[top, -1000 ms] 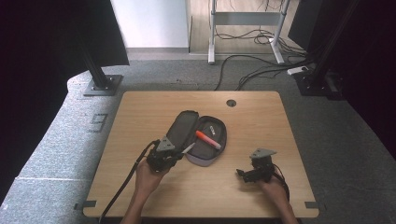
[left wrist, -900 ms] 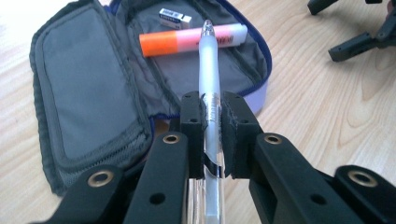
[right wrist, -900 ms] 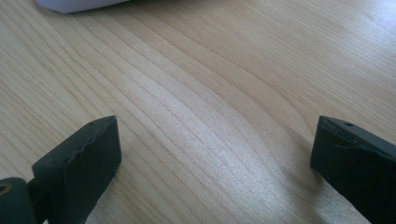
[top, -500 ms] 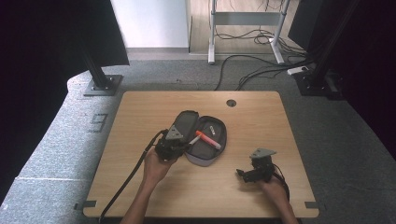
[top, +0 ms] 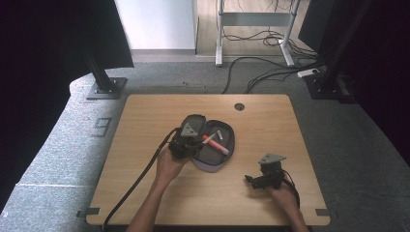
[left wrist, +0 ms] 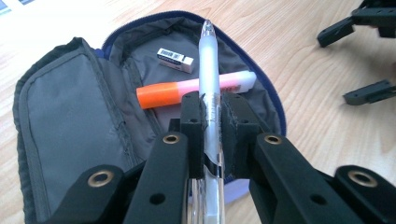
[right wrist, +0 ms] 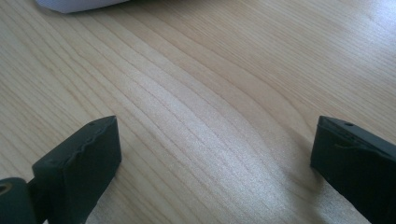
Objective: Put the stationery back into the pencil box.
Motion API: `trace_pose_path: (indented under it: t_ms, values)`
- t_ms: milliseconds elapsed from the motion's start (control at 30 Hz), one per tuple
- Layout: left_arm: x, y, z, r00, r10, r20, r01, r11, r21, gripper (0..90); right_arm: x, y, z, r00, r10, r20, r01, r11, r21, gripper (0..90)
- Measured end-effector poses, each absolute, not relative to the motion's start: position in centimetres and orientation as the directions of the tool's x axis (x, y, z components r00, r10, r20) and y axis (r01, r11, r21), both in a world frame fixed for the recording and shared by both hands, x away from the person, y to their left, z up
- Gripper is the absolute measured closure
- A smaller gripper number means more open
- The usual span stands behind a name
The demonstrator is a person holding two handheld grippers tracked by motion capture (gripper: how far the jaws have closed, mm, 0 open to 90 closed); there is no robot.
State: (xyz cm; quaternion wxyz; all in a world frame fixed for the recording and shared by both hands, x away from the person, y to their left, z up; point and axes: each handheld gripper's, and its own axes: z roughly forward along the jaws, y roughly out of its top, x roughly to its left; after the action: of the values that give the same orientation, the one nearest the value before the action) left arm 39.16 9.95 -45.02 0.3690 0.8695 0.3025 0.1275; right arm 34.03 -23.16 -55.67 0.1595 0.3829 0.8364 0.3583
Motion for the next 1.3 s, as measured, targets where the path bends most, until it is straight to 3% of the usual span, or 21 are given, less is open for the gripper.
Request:
trace_pose_path:
  t_ms: [533,1300]
  values:
    - [41.7,7.4,-45.6,0.791,0.611,-0.013,0.432,-0.544,0.719,79.9,34.0,-23.2,-55.7,-0.657,0.753,0.007,0.525,0.451,0.722,1.3]
    - [44.2,5.2,-49.5,0.777,0.63,-0.006,0.46,-0.562,0.687,79.3,34.0,-23.2,-55.7,-0.657,0.754,0.009,0.526,0.45,0.721,1.3]
